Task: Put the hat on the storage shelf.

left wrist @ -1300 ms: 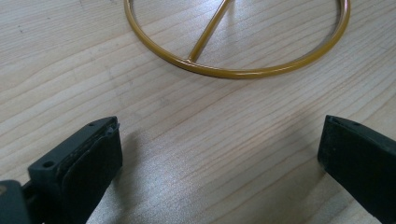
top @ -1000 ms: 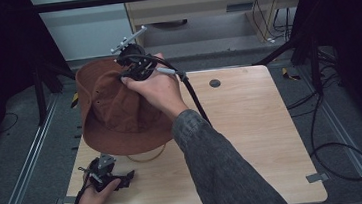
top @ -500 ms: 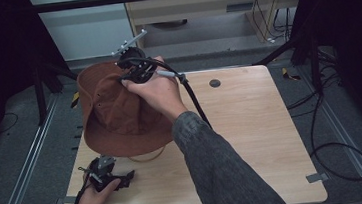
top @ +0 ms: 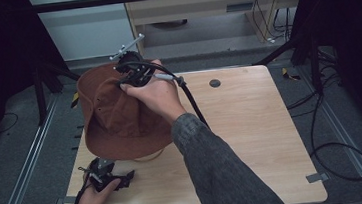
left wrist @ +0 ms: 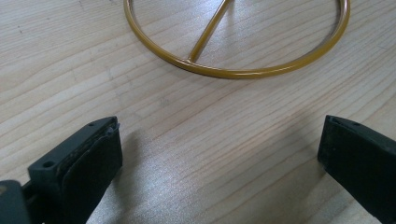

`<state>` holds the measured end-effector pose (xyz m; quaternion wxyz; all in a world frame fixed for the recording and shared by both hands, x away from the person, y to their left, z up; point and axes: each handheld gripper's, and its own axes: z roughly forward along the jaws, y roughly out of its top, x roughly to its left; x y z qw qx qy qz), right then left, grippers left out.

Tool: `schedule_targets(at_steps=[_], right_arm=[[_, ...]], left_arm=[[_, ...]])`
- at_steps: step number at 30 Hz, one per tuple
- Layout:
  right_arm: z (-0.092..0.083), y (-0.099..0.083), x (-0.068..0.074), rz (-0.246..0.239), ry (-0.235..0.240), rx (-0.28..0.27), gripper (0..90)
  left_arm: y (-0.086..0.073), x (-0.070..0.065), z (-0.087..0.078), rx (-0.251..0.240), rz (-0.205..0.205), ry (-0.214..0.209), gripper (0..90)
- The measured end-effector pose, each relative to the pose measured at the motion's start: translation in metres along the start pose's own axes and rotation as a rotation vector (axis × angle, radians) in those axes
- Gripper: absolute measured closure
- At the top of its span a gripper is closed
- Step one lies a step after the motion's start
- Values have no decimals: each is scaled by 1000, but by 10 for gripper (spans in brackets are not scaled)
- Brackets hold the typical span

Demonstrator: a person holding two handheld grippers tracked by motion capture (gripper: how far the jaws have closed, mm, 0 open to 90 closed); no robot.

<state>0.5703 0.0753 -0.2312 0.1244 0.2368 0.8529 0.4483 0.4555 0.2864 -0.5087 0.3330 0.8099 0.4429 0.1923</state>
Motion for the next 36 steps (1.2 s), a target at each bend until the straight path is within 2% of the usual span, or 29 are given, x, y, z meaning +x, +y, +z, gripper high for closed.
schedule_targets(at_steps=[3, 10, 19, 20, 21, 25, 36], right_arm=[[0, -1, 0, 4, 2, 3, 856], [-1, -1, -1, 7, -7, -5, 750], [-1, -1, -1, 13, -7, -2, 671], [-1, -1, -1, 15, -8, -2, 650], [-1, 0, -2, 19, -16, -1, 592], [-4, -1, -2, 17, -26, -8, 489], [-22, -3, -1, 20, -40, -40, 267]], left_arm=[[0, 0, 0, 0, 0, 0, 0], [0, 0, 0, 0, 0, 0, 0], [0, 0, 0, 0, 0, 0, 0], [0, 0, 0, 0, 0, 0, 0], [0, 0, 0, 0, 0, 0, 0], [0, 0, 0, 0, 0, -2, 0], [0, 0, 0, 2, 3, -3, 0]])
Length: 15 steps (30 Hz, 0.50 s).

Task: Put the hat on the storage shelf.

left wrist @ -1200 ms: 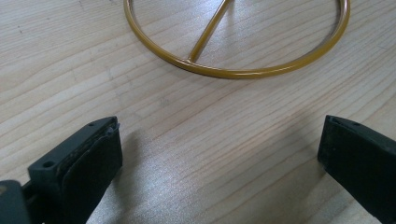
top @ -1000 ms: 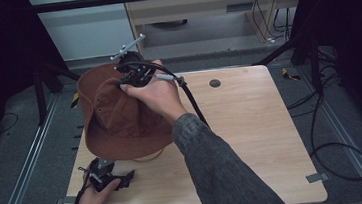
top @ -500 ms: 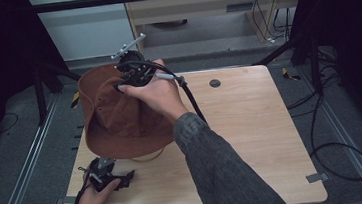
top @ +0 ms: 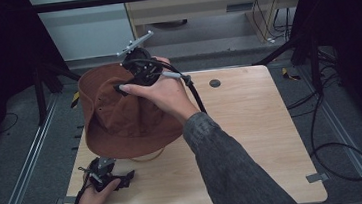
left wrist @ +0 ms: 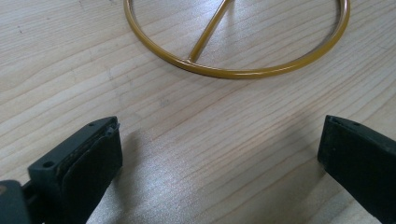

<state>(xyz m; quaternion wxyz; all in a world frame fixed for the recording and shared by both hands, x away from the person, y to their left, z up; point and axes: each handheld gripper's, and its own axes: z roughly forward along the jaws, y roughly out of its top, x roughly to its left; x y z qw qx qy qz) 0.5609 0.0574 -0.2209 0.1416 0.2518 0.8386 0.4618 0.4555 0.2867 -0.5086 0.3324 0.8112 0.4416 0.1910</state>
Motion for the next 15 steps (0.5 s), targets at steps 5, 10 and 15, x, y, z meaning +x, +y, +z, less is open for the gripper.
schedule_targets(at_steps=[5, 10, 15], right_arm=[[-14, -5, -2, 2, -33, 5, 165], [-35, -19, -12, 22, -57, -7, 130], [-60, -37, -28, 49, -87, -19, 128]], left_arm=[[0, 0, 0, 0, 0, 0, 0], [0, 0, 0, 0, 0, 1, 0], [0, 0, 0, 1, 1, 3, 0]])
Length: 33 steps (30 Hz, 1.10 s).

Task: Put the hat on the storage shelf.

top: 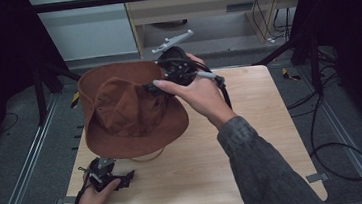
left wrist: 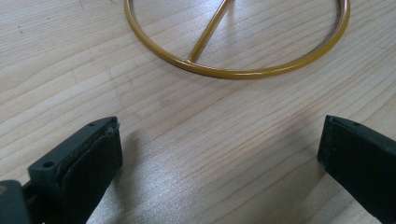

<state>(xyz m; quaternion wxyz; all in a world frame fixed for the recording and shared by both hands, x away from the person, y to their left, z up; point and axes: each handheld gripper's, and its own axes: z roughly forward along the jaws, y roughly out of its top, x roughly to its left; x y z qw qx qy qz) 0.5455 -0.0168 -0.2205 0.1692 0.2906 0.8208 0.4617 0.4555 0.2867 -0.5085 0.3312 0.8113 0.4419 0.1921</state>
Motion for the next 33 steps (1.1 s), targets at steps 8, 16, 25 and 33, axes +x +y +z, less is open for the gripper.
schedule_targets(at_steps=[8, 16, 25, 33], right_arm=[[-35, -34, -29, 47, -61, -11, 160], [-55, -75, -52, 95, -131, -1, 166], [-60, -126, -69, 123, -189, 34, 166], [-55, -170, -78, 164, -213, 65, 153]], left_arm=[[0, 0, 0, 0, -1, -2, 0], [0, 0, 0, -2, 1, 0, 0], [0, 0, 0, 4, 3, 0, 0], [0, 0, 0, 4, 3, 1, 0]])
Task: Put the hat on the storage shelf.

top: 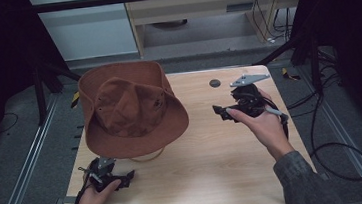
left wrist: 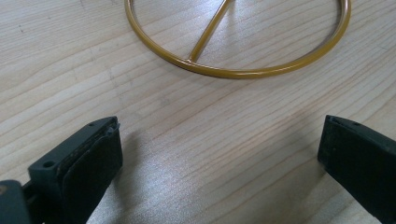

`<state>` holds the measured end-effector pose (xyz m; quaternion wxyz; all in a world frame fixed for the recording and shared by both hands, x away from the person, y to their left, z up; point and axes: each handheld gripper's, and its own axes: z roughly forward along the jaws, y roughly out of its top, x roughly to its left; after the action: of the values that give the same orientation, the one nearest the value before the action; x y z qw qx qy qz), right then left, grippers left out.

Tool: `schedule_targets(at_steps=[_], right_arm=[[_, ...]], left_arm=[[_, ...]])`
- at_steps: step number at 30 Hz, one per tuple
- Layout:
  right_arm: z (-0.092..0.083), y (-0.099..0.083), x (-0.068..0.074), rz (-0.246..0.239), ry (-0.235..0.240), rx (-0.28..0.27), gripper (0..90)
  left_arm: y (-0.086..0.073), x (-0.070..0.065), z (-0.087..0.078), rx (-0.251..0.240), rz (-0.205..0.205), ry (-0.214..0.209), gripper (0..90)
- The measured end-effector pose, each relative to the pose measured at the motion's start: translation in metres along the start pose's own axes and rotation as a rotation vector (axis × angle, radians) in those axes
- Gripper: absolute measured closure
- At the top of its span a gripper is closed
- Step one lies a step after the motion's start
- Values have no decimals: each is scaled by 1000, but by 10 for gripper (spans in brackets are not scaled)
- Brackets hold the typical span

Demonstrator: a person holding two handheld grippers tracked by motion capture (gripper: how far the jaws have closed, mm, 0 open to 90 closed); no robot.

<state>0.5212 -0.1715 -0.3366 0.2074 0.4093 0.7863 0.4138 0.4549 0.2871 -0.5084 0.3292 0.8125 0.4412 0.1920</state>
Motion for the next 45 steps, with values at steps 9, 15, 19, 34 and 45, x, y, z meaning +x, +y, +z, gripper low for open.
schedule_targets(at_steps=[9, 15, 19, 34, 45], right_arm=[[7, -49, -11, 27, -19, 42, 149], [15, -80, -15, 31, -39, 103, 129], [16, -93, -15, 38, -48, 116, 123], [27, -127, -22, 77, -52, 170, 77], [33, -149, -27, 95, -71, 176, 79]], left_arm=[[0, 0, 0, 0, 0, 0, 0], [0, 0, 0, 0, 0, 0, 0], [0, 0, 0, 0, -1, 0, 0], [0, 0, 0, 0, -2, 0, 0], [0, 0, 0, -1, -1, 0, 0]])
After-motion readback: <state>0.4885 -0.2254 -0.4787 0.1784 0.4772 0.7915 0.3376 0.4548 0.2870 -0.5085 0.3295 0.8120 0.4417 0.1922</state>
